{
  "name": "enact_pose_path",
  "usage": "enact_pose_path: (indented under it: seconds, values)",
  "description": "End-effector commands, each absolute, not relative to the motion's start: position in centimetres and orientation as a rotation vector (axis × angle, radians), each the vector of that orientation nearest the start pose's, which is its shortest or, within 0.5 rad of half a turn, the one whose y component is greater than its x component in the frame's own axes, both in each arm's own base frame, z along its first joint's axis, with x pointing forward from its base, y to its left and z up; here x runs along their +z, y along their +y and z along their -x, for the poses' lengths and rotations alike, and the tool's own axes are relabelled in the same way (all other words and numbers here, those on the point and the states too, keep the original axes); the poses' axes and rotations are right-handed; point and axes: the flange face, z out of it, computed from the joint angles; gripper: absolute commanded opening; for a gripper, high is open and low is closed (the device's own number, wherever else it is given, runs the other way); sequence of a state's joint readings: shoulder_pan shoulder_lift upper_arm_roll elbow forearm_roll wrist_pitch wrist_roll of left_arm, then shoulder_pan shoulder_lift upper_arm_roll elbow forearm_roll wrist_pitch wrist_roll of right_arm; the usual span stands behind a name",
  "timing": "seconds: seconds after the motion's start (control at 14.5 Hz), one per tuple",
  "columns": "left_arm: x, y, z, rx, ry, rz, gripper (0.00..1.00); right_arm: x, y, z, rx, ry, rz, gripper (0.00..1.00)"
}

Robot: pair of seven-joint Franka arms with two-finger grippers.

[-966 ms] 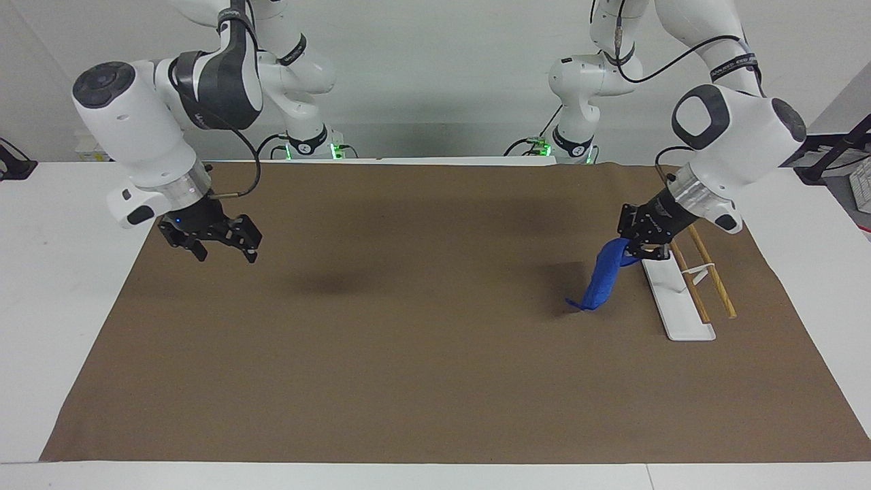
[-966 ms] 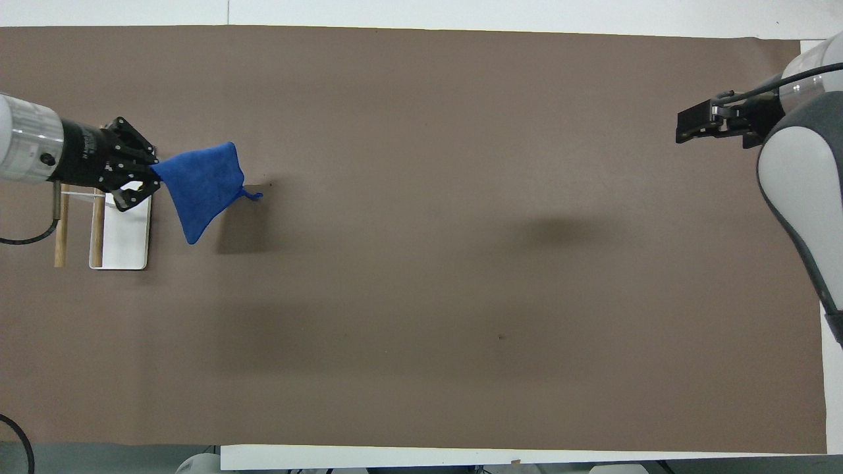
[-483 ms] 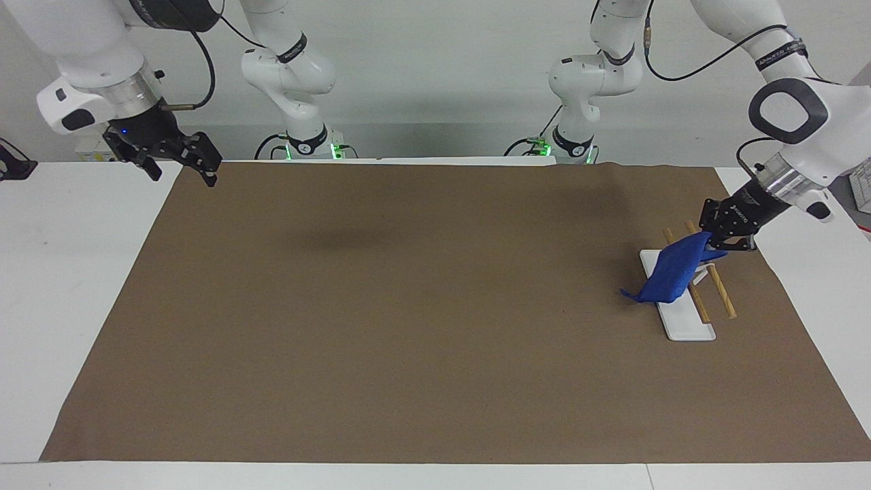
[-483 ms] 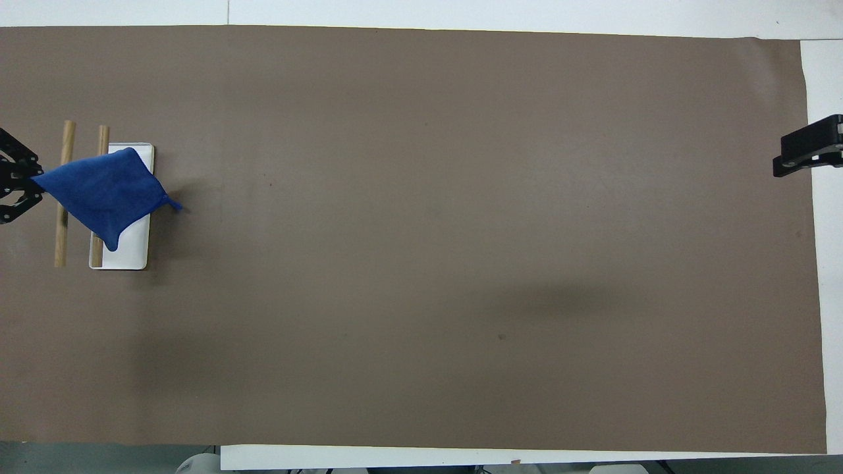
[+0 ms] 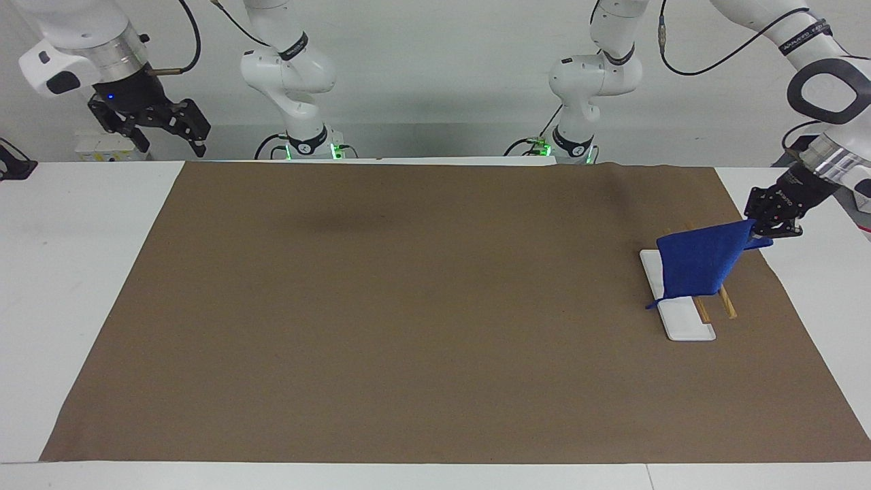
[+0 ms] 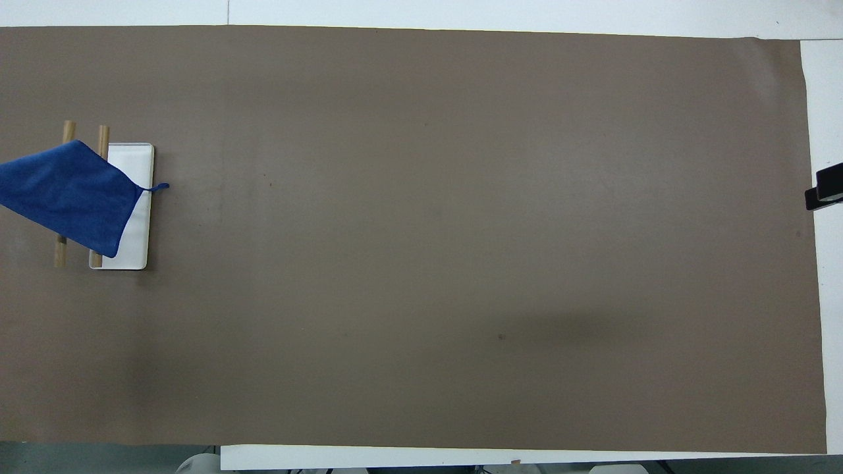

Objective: Right arm passes towel to left arm to hang
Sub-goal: 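Lower the towel onto the rack posts and release with the left gripper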

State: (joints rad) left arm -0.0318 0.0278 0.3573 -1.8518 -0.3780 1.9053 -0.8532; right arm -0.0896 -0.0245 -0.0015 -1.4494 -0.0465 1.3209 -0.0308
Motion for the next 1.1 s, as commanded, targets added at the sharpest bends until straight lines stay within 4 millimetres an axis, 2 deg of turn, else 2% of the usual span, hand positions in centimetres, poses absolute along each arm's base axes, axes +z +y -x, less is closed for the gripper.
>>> enact_pose_path:
  seconds: [0.0,0.21,0.62,0.83,0.97,1.03]
  values:
    - [51.1,17.2,-55.5,0.011,-1.983,2.859,0.0,66.1,-6.0,-50.4,0.173,0.07,3.17,0.99]
    - [50.4,18.0,-55.2,-0.049,-1.903,2.91,0.0,65.7,-6.0,-50.5,0.185,0.069,3.168,0.99]
    - [47.8,17.6,-54.9,-0.02,-1.924,2.882,0.0,65.6,-5.7,-50.7,0.185,0.062,3.168,0.99]
    - [47.4,17.4,-54.8,-0.011,-1.897,2.89,0.01,65.5,-5.4,-50.7,0.187,0.049,3.169,0.99]
    - [47.5,17.0,-54.9,-0.036,-1.78,2.88,0.14,65.3,-5.0,-50.8,0.19,0.037,3.169,0.99]
    - [47.6,16.5,-55.1,-0.044,-1.725,2.882,0.42,65.2,-5.0,-50.9,0.192,0.037,3.169,0.99]
